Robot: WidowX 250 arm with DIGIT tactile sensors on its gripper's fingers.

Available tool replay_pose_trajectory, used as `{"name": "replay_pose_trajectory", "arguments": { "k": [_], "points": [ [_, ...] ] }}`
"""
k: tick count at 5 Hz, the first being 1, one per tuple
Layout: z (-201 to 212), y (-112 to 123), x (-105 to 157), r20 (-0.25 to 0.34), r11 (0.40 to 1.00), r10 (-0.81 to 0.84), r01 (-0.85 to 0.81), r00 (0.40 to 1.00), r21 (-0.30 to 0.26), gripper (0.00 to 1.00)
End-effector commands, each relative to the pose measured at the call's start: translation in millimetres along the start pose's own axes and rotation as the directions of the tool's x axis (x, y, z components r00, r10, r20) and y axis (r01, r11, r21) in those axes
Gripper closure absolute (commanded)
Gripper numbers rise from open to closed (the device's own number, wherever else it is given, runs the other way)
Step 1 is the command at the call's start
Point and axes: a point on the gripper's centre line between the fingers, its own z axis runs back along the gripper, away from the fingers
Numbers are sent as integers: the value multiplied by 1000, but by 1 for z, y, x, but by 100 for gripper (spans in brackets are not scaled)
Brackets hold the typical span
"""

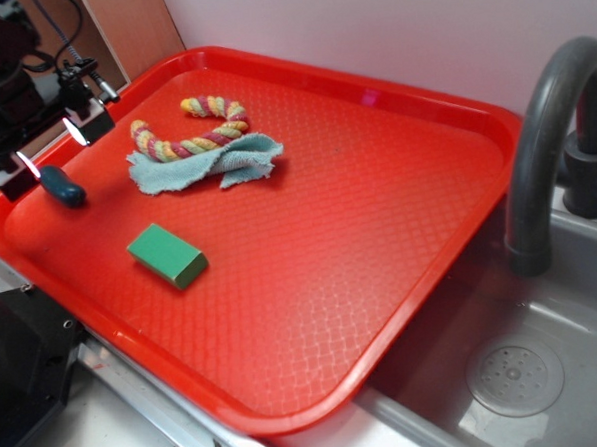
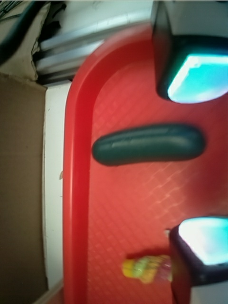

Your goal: Grab the plastic pickle.

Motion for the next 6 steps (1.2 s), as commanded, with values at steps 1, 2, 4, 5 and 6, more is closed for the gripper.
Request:
{"name": "replay_pose_trajectory", "arguments": {
  "k": [1,2,4,5,6],
  "points": [
    [-35,0,10,52,999,-6,4,999,51,0],
    [-42,4,9,72,997,-25,20,997,69,0],
    [-52,1,8,83,996,-39,32,996,87,39],
    [-53,0,5,82,996,-53,46,995,78,100],
    [-50,-2,2,71,997,-50,45,996,68,100]
  ]
}}
